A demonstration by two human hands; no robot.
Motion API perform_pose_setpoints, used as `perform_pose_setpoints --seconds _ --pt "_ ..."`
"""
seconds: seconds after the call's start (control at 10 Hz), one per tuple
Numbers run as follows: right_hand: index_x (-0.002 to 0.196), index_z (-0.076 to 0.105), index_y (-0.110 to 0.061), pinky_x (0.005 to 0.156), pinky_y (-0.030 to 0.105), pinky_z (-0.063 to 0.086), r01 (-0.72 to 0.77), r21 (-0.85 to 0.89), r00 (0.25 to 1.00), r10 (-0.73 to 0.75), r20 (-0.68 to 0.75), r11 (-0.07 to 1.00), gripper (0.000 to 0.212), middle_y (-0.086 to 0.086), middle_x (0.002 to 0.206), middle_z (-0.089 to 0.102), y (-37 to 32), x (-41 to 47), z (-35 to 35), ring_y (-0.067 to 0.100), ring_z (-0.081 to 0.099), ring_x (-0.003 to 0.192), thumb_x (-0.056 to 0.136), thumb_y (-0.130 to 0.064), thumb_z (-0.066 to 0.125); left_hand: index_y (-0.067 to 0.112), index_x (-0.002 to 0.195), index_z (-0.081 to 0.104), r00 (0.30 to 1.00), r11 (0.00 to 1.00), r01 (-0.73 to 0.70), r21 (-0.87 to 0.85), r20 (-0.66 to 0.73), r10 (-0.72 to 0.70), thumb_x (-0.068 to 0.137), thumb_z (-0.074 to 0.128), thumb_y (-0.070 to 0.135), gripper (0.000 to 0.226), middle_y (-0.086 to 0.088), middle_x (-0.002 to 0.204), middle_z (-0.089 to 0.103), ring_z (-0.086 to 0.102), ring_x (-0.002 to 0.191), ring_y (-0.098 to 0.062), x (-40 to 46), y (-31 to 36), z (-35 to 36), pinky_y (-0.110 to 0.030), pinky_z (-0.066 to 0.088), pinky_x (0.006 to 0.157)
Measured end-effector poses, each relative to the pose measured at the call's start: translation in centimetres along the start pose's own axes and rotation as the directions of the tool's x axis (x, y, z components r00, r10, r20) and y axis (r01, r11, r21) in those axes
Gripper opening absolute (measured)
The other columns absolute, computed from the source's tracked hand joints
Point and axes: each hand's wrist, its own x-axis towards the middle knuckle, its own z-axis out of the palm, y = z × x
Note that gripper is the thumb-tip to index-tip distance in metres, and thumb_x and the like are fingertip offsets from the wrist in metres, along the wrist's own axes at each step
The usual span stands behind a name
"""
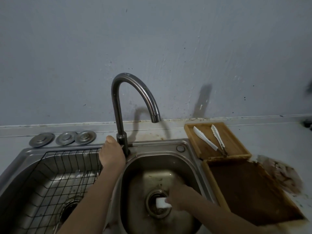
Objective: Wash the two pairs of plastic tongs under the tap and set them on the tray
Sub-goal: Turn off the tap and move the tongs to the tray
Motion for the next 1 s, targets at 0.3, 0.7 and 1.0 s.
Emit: perform_pose_setpoints --seconds 0.3,0.7,1.0 --pt "0.095 0.063 -0.010 0.072 0.032 0.043 0.077 0.116 0.996 -0.070 -0.061 0.990 0.062 0.007 0.094 0.067 4.7 3.2 -3.5 0.022 0.063 0.088 0.081 -0.067 0.044 -0.005 0.138 0.026 0.976 0.988 0.064 -0.138 -0.197 -0.091 0.075 0.053 0.000 0.068 -0.034 0.148 0.022 0.017 0.139 -0.047 -2.9 3.2 3.3 -0.060 0.017 0.110" --pt "0.140 0.026 -0.008 0.093 0.037 0.046 -0.056 0.284 0.800 0.213 -0.561 0.957 0.071 0.016 0.138 0.038 16.0 8.2 -13.1 0.029 0.050 0.118 0.086 -0.038 0.060 0.026 0.128 0.047 0.698 0.742 -0.665 -0.084 0.282 0.658 0.087 0.049 0.015 0.042 0.004 0.141 0.043 0.023 0.138 -0.021 -6.2 18.2 9.4 -0.047 0.016 0.115" --pt "0.116 0.054 -0.008 0.067 0.025 0.053 -0.038 0.198 0.793 0.151 -0.591 0.979 0.047 0.008 0.103 0.061 16.2 12.6 -12.7 0.015 0.058 0.083 0.080 -0.035 0.068 0.023 0.132 0.046 0.518 0.609 -0.793 -0.028 0.497 0.697 0.086 0.051 0.012 0.048 0.000 0.142 0.045 0.019 0.140 -0.030 -4.7 20.0 13.3 -0.054 0.013 0.115"
